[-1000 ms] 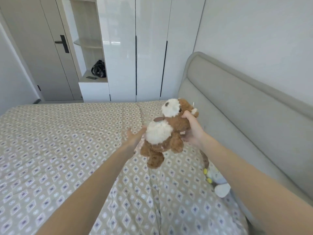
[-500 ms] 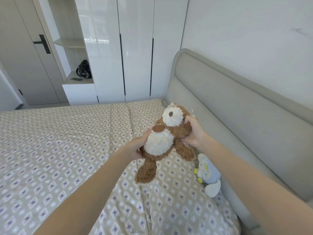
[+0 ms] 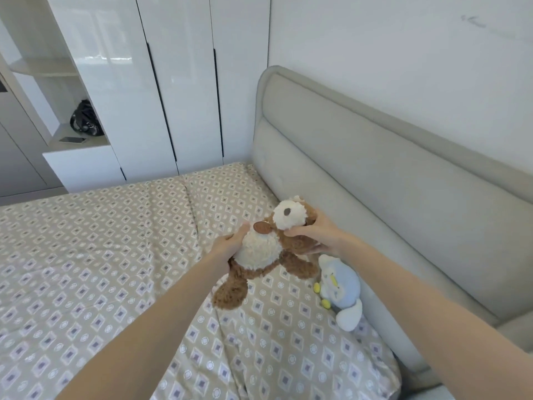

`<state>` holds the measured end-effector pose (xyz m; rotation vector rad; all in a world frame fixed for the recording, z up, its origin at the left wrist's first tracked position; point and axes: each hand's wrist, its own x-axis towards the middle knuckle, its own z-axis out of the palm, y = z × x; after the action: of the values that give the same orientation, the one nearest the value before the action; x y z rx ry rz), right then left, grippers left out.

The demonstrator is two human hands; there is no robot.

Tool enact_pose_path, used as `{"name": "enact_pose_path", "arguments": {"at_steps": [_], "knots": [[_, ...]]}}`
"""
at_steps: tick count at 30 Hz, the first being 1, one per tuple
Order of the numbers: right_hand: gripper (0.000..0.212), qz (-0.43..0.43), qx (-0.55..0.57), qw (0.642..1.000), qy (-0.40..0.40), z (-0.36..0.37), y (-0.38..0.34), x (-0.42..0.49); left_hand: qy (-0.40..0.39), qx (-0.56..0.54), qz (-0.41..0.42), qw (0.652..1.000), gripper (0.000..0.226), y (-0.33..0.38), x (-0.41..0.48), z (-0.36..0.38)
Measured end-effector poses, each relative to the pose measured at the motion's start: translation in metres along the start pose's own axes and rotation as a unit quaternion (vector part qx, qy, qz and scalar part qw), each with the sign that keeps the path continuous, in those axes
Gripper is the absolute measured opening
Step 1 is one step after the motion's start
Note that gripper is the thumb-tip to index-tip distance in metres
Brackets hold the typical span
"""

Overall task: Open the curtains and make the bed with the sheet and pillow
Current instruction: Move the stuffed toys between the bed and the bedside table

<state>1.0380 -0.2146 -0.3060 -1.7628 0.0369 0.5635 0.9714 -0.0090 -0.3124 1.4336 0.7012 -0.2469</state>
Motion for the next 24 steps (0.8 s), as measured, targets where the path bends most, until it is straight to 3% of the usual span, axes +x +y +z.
{"name": "enact_pose_path", "arguments": {"at_steps": [3, 6, 12, 20, 24], "knots": [[0.087, 0.007, 0.011, 0.997, 0.081, -0.018, 0.01, 0.022, 0.019, -0.019, 0.005, 1.0, 0.053, 0.005, 0.024, 0.023], [0.079, 0.005, -0.028, 0.989, 0.148, -0.039, 0.025, 0.052, 0.011, -0.027, 0.004, 1.0, 0.033, 0.013, 0.047, 0.048], [0.079, -0.005, -0.164, 0.968, 0.188, -0.079, 0.051, 0.129, 0.039, -0.006, -0.001, 0.999, 0.031, 0.016, 0.122, 0.096], [0.075, 0.054, -0.102, 0.984, 0.136, -0.121, 0.083, 0.247, 0.092, 0.098, 0.007, 0.991, 0.04, 0.007, 0.221, 0.127], [0.074, 0.065, -0.172, 0.972, 0.144, -0.129, 0.115, 0.281, 0.096, 0.126, -0.022, 0.987, 0.043, -0.011, 0.265, 0.144]]}}
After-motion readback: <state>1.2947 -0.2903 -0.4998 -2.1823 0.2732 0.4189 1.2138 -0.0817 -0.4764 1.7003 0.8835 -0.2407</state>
